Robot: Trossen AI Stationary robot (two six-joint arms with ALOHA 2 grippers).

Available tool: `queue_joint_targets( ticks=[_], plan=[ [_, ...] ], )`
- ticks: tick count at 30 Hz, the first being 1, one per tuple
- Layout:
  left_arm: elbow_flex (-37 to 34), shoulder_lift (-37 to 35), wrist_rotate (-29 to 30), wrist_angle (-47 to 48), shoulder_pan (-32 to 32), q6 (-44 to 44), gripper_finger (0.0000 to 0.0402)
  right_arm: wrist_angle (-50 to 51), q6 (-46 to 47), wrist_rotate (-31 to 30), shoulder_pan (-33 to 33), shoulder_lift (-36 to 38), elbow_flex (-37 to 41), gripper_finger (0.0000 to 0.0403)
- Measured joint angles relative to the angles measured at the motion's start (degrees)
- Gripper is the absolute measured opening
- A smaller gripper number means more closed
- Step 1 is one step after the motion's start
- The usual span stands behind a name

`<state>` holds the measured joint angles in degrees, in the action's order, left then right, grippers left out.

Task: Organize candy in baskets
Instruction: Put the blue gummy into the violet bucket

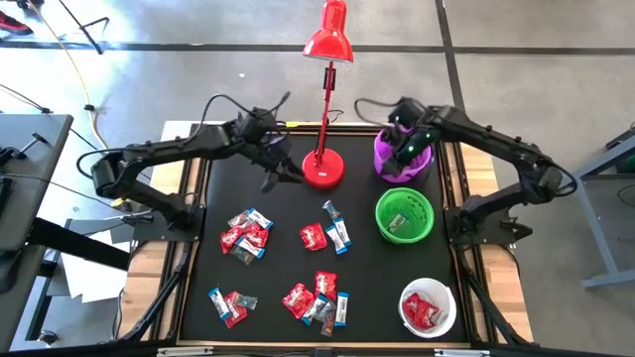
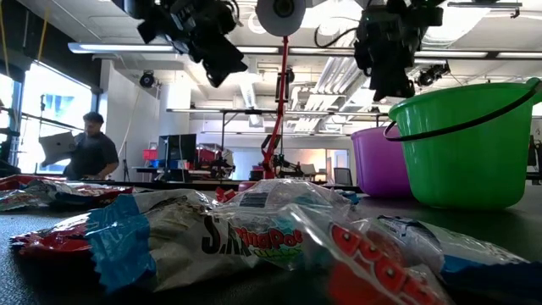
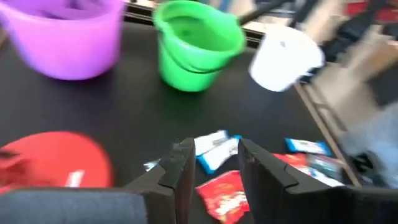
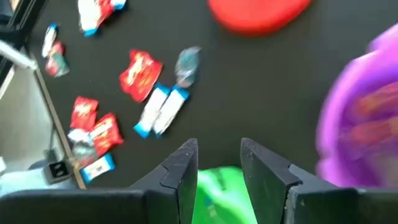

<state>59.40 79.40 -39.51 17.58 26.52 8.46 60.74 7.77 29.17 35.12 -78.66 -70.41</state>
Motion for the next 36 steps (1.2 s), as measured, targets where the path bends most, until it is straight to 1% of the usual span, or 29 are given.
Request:
queue_joint_targets(
  ticks=[2,4,6,7,10,11,13,17,20,24,27,33,36],
  plan=[
    [-0.01,1.3,-2.72,-0.37,-0.27,0.07,0.0106,1.03,1.9,-0.01,-3.35,0.27,-0.02,0.0117],
    [0.02,2.41,-2.1,-1.0,-0.59,-1.03,0.0106,2.22,4.31,0.01,-7.05,0.46,-0.02,0.0116],
    [0.02,3.8,1.12,-1.26,-1.07,-1.58,0.0106,4.11,6.74,-0.18,-10.89,0.63,-0.02,0.0116],
    [0.02,4.56,4.07,-1.29,-1.37,-1.93,0.0106,4.92,7.93,-0.7,-13.02,0.72,-0.02,0.0116],
    [0.02,6.78,13.39,-1.21,-2.47,-2.2,0.0106,8.64,11.69,-7.31,-19.49,1.08,-0.02,0.0116],
    [0.02,7.53,15.65,-1.28,-2.77,-2.2,0.0106,9.69,13.21,-9.6,-21.4,1.14,-0.02,0.0116],
    [0.02,9.1,17.57,-1.08,-3.27,-2.22,0.0106,11.69,15.76,-11.77,-24.75,1.16,-0.02,0.0116],
    [0.02,12.25,17.78,-0.89,-5.1,-1.99,0.0106,11.63,19.81,-12.26,-29.89,1.27,-0.02,0.0116],
    [0.04,14.68,18.09,-0.84,-7.26,1.27,0.0106,10.86,21.97,-12.25,-32.17,1.27,-0.02,0.0116],
    [0.04,17.36,18.27,-1.79,-10.43,13.71,0.0106,9.79,22.23,-12.29,-32.9,1.27,-0.02,0.0116],
    [0.04,19.08,19.96,-5.97,-11.87,19.28,0.0106,9.23,22.26,-12.31,-32.88,1.27,-0.02,0.0116],
    [0.1,23.12,27.5,-20.88,-12.56,20.31,0.0106,6.11,23.52,-12.51,-32.88,1.27,-0.02,0.0116],
    [0.23,24.76,28.05,-22.87,-12.56,20.27,0.0106,5.26,23.52,-12.51,-32.88,1.25,-0.02,0.0116]
  ],
)
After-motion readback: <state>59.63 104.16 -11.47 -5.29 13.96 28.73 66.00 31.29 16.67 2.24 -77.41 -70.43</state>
